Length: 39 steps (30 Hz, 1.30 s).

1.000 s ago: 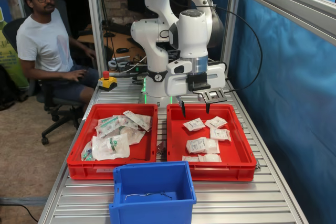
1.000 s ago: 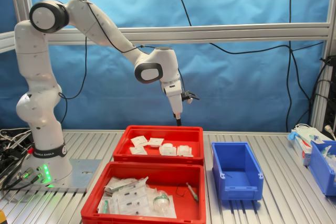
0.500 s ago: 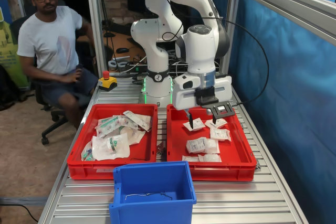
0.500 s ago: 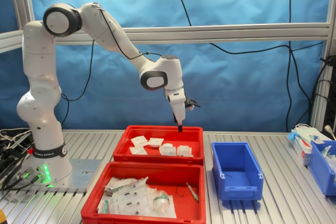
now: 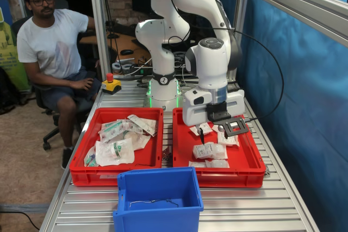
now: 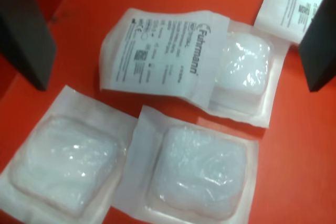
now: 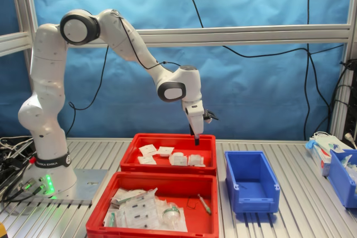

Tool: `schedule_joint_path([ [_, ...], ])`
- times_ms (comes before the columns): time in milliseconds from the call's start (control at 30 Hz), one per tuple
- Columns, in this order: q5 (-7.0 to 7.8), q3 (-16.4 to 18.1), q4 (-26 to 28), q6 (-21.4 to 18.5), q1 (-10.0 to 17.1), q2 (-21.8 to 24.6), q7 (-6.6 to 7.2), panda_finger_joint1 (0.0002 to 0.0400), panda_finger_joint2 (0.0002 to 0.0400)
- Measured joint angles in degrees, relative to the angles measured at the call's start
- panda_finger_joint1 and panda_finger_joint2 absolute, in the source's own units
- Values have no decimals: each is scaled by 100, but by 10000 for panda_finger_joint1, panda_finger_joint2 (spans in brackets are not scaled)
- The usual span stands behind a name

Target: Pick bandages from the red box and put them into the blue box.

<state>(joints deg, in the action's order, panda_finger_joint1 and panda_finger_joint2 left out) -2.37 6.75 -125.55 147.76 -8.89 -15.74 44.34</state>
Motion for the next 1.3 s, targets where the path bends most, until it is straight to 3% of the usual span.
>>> schedule_joint_path([
  [633, 0, 2, 570, 19, -205, -883, 0, 400, 400],
  [1300, 0, -24, 793, 66, -275, -1470, 0, 400, 400],
])
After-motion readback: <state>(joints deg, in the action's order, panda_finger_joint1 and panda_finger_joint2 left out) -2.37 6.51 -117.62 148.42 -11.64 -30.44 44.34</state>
